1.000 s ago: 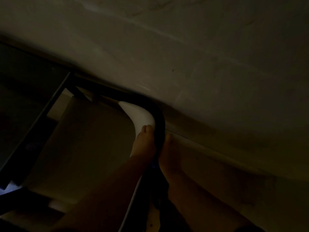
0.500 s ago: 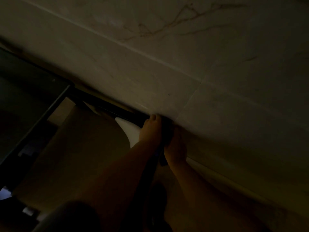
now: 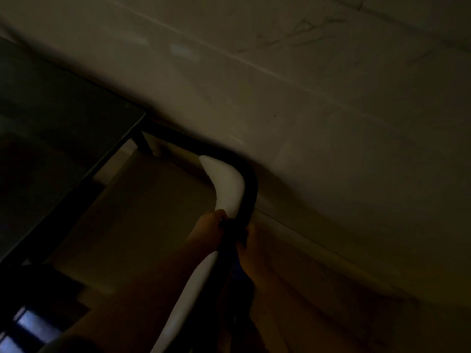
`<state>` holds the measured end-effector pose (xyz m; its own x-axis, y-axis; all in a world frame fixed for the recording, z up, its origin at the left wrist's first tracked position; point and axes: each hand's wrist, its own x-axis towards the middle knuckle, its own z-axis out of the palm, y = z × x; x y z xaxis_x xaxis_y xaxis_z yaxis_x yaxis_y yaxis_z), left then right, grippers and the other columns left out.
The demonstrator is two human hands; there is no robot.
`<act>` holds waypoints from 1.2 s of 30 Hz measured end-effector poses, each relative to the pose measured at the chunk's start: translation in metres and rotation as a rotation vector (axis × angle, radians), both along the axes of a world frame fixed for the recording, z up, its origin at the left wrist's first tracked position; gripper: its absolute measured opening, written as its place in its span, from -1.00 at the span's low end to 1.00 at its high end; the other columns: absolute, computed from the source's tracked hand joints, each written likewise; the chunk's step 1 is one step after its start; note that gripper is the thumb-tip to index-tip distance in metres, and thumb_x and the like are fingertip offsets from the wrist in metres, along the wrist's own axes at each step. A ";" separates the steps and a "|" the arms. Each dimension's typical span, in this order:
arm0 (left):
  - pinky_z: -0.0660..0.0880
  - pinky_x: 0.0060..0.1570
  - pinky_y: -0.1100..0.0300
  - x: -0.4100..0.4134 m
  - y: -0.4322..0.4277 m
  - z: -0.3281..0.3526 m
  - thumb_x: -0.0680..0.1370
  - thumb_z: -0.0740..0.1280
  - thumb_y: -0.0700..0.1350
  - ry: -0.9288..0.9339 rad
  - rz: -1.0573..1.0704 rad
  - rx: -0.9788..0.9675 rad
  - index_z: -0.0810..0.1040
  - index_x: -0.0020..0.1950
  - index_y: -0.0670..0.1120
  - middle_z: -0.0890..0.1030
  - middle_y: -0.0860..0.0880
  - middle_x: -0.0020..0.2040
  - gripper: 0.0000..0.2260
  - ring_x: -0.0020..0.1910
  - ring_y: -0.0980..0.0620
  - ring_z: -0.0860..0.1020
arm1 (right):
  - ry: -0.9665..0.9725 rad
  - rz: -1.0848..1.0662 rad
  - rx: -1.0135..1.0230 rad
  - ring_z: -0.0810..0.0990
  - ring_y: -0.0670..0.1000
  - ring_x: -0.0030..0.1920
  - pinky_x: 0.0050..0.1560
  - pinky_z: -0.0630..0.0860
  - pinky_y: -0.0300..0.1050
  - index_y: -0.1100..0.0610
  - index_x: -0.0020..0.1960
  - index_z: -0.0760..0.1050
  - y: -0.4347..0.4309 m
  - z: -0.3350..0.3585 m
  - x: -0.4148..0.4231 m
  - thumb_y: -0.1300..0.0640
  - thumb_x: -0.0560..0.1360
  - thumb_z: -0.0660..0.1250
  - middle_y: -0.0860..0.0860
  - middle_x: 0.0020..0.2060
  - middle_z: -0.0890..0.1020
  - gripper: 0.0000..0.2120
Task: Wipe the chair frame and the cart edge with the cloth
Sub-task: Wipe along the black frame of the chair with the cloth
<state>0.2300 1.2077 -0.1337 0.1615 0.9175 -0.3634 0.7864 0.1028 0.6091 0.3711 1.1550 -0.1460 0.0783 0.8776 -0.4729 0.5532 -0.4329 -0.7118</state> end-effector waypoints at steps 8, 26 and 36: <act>0.37 -0.14 0.17 -0.064 -0.138 -0.002 0.56 0.22 -0.17 -0.006 -0.049 -0.089 0.51 0.06 -0.18 0.55 -0.15 0.05 -0.85 -0.01 -0.10 0.54 | 0.025 0.106 -0.207 0.58 0.04 0.13 0.18 0.56 0.12 0.03 0.26 0.33 -0.126 -0.008 -0.043 -0.04 0.56 0.30 0.00 0.15 0.55 -0.67; 0.27 -0.22 0.19 -0.073 -0.196 0.004 0.52 0.23 -0.18 0.032 0.018 -0.123 0.44 -0.07 -0.15 0.46 -0.07 -0.07 -0.95 -0.11 -0.07 0.50 | 0.041 -0.178 -0.295 0.60 -0.01 0.01 -0.06 0.56 -0.05 0.00 0.22 0.33 -0.179 -0.013 -0.071 -0.13 0.51 0.29 -0.05 0.05 0.57 -0.63; 0.52 -0.14 0.01 0.006 -0.067 0.008 0.53 0.22 -0.21 0.138 0.045 -0.007 0.43 -0.06 -0.15 0.51 -0.13 0.01 -0.97 -0.11 -0.15 0.56 | 0.103 -0.419 -0.177 0.59 0.07 -0.01 0.07 0.59 0.16 0.02 0.11 0.33 -0.051 -0.012 -0.032 -0.01 0.53 0.35 0.02 0.02 0.57 -0.75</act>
<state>0.2364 1.1407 -0.1259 0.0686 0.9200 -0.3858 0.8571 0.1436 0.4948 0.3388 1.1044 -0.1581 0.3539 0.6851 -0.6367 0.2348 -0.7241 -0.6485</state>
